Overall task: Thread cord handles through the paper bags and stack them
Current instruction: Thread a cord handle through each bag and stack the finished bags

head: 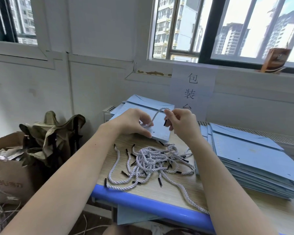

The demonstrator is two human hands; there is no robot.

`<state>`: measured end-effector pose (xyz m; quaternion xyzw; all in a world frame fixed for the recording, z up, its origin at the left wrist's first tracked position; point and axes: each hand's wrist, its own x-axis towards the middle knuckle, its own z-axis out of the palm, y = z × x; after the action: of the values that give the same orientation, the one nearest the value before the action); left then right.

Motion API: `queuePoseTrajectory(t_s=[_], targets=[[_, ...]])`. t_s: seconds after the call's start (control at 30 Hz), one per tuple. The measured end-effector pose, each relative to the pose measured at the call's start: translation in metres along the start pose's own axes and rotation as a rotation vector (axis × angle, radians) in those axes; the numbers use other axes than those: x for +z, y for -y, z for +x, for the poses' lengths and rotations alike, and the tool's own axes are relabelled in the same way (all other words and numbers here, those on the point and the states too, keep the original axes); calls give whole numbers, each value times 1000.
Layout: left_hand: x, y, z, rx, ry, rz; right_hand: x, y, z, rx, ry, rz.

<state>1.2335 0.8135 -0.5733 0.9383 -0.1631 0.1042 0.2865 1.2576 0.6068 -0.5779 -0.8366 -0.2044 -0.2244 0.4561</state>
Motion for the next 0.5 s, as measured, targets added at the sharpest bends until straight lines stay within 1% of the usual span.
queuePoseTrajectory(t_s=[0.1,0.23,0.37,0.5], targets=[[2,0,1,16,15,10,4,2,-3,1,77,-5],[4,0,3,30,-22,8,7,1,-4,45,173,10],[3,2,4,23,-46,-35,7,4,-4,21,185,-87],[3,3,5,4,-77,-4,8,5,-6,-1,210,-139]])
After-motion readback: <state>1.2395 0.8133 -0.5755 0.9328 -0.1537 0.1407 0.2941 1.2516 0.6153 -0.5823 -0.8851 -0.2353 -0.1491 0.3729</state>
